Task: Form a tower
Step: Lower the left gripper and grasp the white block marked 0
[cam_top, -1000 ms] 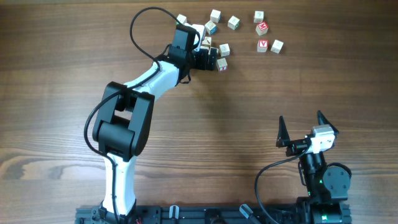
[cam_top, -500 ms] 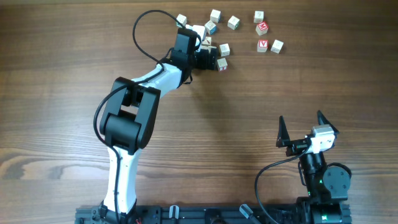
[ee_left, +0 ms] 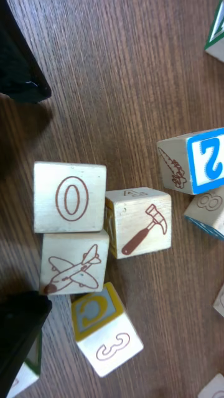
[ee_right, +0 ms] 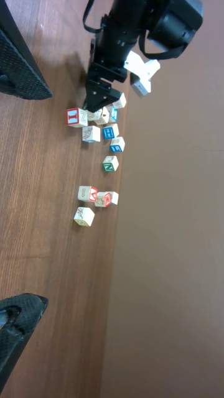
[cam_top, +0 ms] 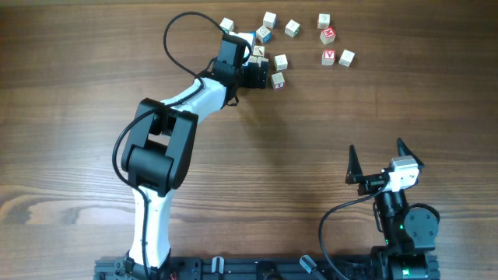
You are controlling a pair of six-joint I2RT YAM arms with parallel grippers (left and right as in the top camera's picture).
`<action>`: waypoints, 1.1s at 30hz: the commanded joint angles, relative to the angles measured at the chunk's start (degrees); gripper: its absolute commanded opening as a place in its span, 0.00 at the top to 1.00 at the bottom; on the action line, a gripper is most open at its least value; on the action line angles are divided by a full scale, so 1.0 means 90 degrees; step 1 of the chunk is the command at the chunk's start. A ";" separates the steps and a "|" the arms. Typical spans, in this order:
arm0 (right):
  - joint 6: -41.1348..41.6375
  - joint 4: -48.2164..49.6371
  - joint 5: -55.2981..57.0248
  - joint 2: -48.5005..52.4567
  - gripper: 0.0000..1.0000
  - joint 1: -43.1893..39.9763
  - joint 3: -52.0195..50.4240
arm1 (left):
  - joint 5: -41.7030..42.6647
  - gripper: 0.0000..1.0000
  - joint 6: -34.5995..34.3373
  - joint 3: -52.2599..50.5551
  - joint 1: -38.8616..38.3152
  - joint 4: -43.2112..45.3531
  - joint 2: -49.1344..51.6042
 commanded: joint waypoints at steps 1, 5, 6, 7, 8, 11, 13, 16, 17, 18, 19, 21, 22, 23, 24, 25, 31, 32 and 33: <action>0.0051 0.0032 -0.0005 -0.0056 0.00 0.0027 -0.0007 | -0.0109 0.00 -0.0036 0.0053 0.0000 -0.0075 -0.0469; 0.0051 0.0032 -0.0002 -0.0056 0.00 0.0027 -0.0007 | -0.0109 0.00 -0.0036 0.0053 0.0002 -0.0066 -0.0510; 0.0051 0.0034 -0.0002 -0.0053 0.00 0.0027 -0.0007 | -0.0109 0.00 -0.0029 0.0053 0.0002 -0.0066 -0.0510; 0.0051 0.0032 -0.0002 -0.0049 0.00 0.0027 -0.0007 | -0.0112 0.00 0.0019 0.0053 0.0002 -0.0063 -0.0510; 0.0053 0.0032 -0.0002 -0.0049 0.00 0.0027 -0.0007 | -0.0134 0.00 0.0015 0.0053 0.0019 -0.0036 -0.0508; 0.0051 0.0034 -0.0005 -0.0049 0.00 0.0027 -0.0007 | -0.0131 0.05 0.0012 0.0053 0.0138 0.0126 -0.0495; 0.0051 0.0034 -0.0002 -0.0049 0.00 0.0027 -0.0007 | -0.0131 0.12 0.0010 0.0053 0.0274 0.0342 -0.0483; 0.0051 0.0032 -0.0005 -0.0049 0.00 0.0027 -0.0007 | -0.0129 0.00 -0.0211 0.0053 0.0420 0.0758 -0.0342; 0.0049 0.0034 -0.0002 -0.0049 0.00 0.0027 -0.0007 | -0.0129 0.00 -0.0204 0.0053 0.0418 0.0821 -0.0282; 0.0049 0.0032 -0.0005 -0.0049 0.00 0.0027 -0.0007 | -0.0129 0.00 -0.0199 0.0053 0.0398 0.0901 -0.0219; 0.0051 0.0032 -0.0005 -0.0049 0.00 0.0027 -0.0007 | -0.0129 0.00 -0.0170 0.0053 0.0362 0.1022 -0.0168; 0.0051 0.0032 -0.0005 -0.0049 0.00 0.0027 -0.0007 | -0.0131 0.03 -0.0151 0.0053 0.0299 0.1316 -0.0051; 0.0049 0.0032 -0.0002 -0.0049 0.00 0.0027 -0.0007 | -0.0131 0.04 -0.0155 0.0053 0.0294 0.1479 0.0036; 0.0051 0.0032 -0.0005 -0.0049 0.00 0.0027 -0.0007 | -0.0131 0.03 -0.0155 0.0053 0.0294 0.1579 0.0134; 0.0051 0.0032 -0.0005 -0.0049 0.00 0.0027 -0.0007 | -0.0131 0.00 -0.0153 0.0053 0.0294 0.1598 0.0240; 0.0051 0.0034 -0.0002 -0.0049 0.00 0.0027 -0.0007 | -0.0131 0.00 -0.0153 0.0051 0.0294 0.1598 0.0325; 0.0051 0.0034 -0.0005 -0.0049 0.00 0.0027 -0.0007 | -0.0131 0.00 -0.0151 0.0051 0.0296 0.1406 0.0614; 0.0053 0.0034 -0.0002 -0.0049 0.00 0.0027 -0.0007 | -0.0131 0.00 -0.0107 0.0051 0.0301 0.1358 0.0614; 0.0049 0.0034 -0.0002 -0.0049 0.00 0.0027 -0.0007 | -0.0131 0.00 0.0092 0.0051 0.0301 0.1248 0.0614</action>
